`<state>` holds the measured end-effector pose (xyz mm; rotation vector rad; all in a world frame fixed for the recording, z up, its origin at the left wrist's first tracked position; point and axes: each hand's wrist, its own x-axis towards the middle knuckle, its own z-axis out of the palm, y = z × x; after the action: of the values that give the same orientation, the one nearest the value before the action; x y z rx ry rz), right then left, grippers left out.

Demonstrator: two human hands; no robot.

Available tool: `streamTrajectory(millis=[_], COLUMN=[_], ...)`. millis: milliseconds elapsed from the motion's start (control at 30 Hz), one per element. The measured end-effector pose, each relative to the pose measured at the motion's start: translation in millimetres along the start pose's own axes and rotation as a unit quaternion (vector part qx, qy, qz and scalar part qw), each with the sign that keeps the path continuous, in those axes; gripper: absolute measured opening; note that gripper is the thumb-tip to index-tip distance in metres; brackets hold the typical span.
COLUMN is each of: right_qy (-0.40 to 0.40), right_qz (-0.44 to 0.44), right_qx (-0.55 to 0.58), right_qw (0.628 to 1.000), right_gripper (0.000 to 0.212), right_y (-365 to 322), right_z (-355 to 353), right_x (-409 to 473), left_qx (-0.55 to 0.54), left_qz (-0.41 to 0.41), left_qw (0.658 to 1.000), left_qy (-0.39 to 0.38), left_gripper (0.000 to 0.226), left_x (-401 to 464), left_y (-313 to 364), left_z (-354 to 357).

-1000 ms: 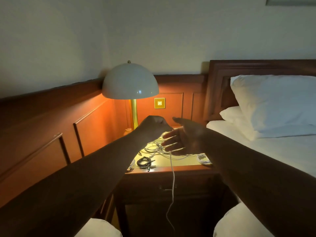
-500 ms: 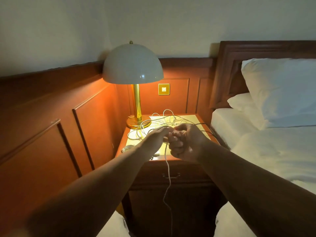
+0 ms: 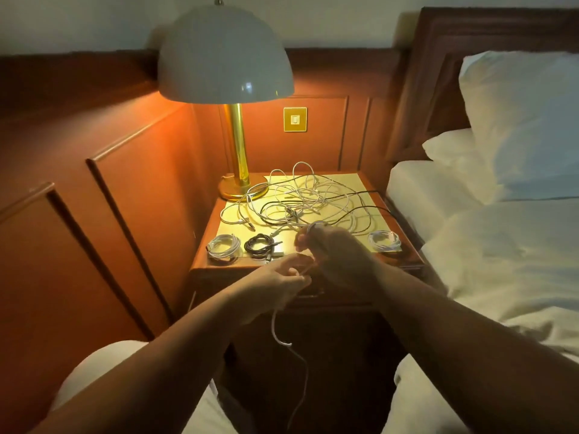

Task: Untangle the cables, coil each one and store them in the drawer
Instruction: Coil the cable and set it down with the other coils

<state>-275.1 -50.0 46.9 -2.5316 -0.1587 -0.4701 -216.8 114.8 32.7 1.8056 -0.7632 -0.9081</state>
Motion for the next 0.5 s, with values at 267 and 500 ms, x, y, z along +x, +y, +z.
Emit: streamTrajectory(millis=[267,500], right_qy=[-0.217,-0.255], right_qz=[0.261,0.298], right_qx=[0.145,0.723], right_qw=[0.929,0.569], right_gripper=[0.039,0.051], right_y=[28,59], right_z=[51,60], right_x=[-9,6], left_qx=[0.296,-0.146], left_qz=[0.113,0.011], left_qw=[0.927,0.98], left_qy=[0.199,0.138], left_gripper=[0.009,0.018], left_x=[34,56], left_y=[-57,-51], left_z=[-18,-13])
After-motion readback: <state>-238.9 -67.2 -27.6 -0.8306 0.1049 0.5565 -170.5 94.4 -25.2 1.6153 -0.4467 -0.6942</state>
